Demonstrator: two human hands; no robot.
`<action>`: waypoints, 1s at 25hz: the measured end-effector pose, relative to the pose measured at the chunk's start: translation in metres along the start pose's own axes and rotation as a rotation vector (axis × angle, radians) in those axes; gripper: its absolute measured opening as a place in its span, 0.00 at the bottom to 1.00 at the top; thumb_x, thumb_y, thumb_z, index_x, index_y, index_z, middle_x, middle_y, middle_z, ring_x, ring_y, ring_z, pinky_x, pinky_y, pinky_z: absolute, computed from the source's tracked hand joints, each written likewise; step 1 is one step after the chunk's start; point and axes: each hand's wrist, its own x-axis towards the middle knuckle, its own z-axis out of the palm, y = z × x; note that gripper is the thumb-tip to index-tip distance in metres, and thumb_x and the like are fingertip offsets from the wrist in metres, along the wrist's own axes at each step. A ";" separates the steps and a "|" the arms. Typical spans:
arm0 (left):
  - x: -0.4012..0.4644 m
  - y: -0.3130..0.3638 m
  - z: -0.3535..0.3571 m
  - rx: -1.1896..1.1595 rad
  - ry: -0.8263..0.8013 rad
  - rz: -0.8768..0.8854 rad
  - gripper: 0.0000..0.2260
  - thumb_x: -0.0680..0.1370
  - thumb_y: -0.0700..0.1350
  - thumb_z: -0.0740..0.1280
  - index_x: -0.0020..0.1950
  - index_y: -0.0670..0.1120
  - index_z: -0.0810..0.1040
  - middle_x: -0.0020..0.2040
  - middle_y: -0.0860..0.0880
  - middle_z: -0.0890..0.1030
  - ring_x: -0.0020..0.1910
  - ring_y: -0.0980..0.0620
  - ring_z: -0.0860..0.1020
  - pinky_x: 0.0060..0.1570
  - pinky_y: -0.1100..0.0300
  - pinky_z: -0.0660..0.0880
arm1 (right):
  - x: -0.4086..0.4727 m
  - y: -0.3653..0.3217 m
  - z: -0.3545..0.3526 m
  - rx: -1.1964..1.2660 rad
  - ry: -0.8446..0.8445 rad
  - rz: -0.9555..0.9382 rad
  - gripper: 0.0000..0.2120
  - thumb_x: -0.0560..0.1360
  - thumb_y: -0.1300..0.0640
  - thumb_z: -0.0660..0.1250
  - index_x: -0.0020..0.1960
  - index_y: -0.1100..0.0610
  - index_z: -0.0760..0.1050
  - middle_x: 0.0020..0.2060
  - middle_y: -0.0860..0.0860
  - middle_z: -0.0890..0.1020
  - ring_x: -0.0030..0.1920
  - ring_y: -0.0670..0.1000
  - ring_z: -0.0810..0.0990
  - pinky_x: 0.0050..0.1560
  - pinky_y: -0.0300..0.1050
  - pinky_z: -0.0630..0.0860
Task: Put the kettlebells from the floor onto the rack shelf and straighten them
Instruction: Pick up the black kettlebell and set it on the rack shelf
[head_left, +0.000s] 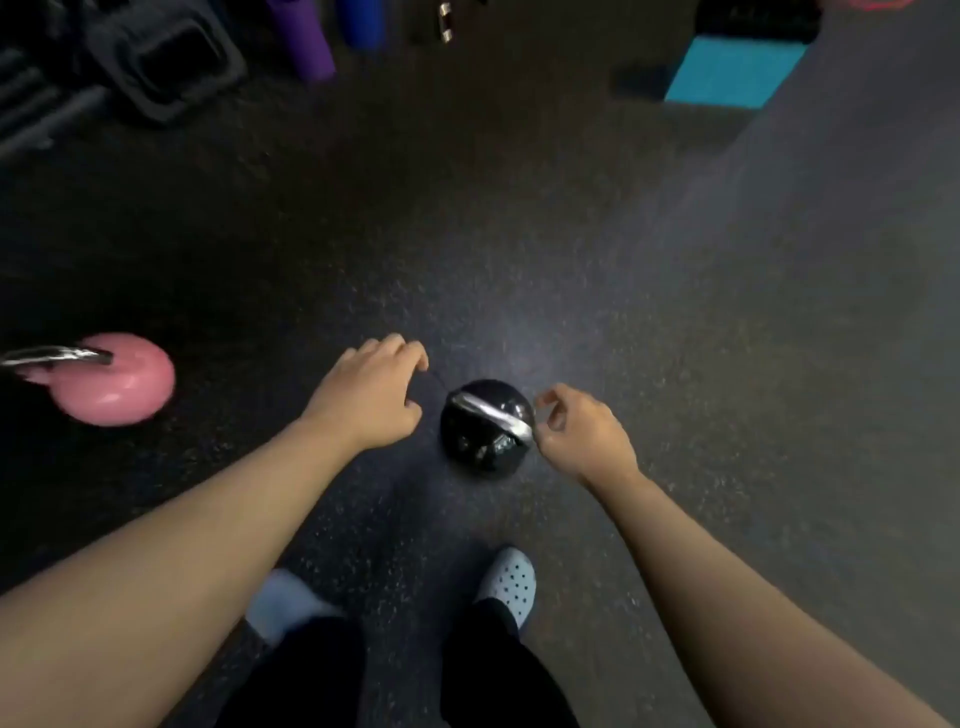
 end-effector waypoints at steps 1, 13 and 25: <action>0.022 -0.003 0.021 0.020 -0.029 0.010 0.21 0.71 0.49 0.70 0.62 0.54 0.69 0.58 0.51 0.74 0.57 0.48 0.74 0.56 0.50 0.71 | 0.017 0.016 0.019 -0.002 -0.010 0.014 0.12 0.72 0.52 0.66 0.54 0.54 0.75 0.47 0.54 0.80 0.48 0.58 0.78 0.48 0.54 0.78; 0.172 -0.033 0.243 -0.032 -0.383 0.258 0.11 0.74 0.48 0.70 0.39 0.53 0.67 0.44 0.51 0.74 0.41 0.52 0.73 0.37 0.56 0.67 | 0.147 0.113 0.196 -0.069 -0.074 0.095 0.08 0.72 0.56 0.70 0.49 0.56 0.75 0.43 0.53 0.78 0.43 0.55 0.77 0.42 0.45 0.71; 0.106 -0.141 0.057 -0.324 -0.188 0.085 0.10 0.69 0.51 0.68 0.31 0.52 0.70 0.30 0.53 0.75 0.27 0.55 0.73 0.25 0.60 0.63 | 0.154 -0.101 0.105 -0.012 0.026 -0.239 0.03 0.64 0.59 0.71 0.35 0.58 0.77 0.26 0.53 0.79 0.28 0.55 0.78 0.28 0.47 0.74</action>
